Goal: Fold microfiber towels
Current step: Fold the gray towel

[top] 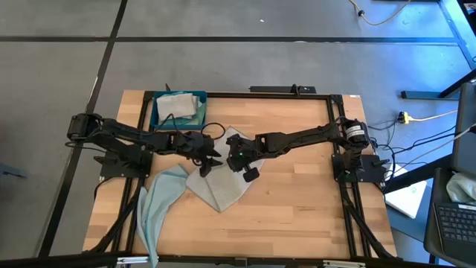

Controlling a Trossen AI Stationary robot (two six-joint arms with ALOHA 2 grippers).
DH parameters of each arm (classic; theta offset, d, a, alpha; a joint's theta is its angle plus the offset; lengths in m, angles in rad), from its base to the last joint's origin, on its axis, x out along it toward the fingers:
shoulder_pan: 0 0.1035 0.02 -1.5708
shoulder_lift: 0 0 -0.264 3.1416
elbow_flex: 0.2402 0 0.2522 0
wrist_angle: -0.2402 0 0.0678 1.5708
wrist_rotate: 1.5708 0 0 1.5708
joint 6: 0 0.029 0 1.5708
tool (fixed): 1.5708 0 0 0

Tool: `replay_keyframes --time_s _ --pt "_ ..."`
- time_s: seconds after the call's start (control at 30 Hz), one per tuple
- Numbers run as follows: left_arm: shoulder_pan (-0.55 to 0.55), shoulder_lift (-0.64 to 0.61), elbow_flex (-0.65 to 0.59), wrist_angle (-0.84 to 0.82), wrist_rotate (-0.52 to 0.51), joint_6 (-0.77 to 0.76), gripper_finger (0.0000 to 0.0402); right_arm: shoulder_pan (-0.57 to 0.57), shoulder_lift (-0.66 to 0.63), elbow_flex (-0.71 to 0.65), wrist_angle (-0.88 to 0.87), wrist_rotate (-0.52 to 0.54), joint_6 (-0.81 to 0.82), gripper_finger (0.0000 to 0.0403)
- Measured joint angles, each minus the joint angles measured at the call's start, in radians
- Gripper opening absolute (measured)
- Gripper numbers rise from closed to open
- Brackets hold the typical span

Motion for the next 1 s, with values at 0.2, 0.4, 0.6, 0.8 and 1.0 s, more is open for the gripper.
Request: replay_keyframes --time_s 0.2,0.4,0.6,0.8,1.0 --pt "0.088 0.000 -0.018 -0.006 0.242 -0.019 0.0179 -0.001 0.000 0.000 -0.012 0.000 -0.022 0.0009" --pt "0.126 0.001 -0.019 -0.027 0.242 -0.025 0.0179 -0.001 0.000 0.000 -0.007 0.000 -0.028 0.0015" --pt "0.125 0.044 -0.018 -0.007 0.253 -0.028 0.0179 -0.001 0.000 0.000 -0.006 0.000 -0.070 0.0027" --pt "0.098 0.136 -0.020 0.018 0.346 -0.057 0.0179 -0.002 0.000 0.000 -0.007 0.000 -0.074 0.0007" --pt "0.090 0.201 -0.019 0.056 0.382 -0.077 0.0179 -0.008 0.000 0.000 -0.010 0.000 -0.075 0.0020"
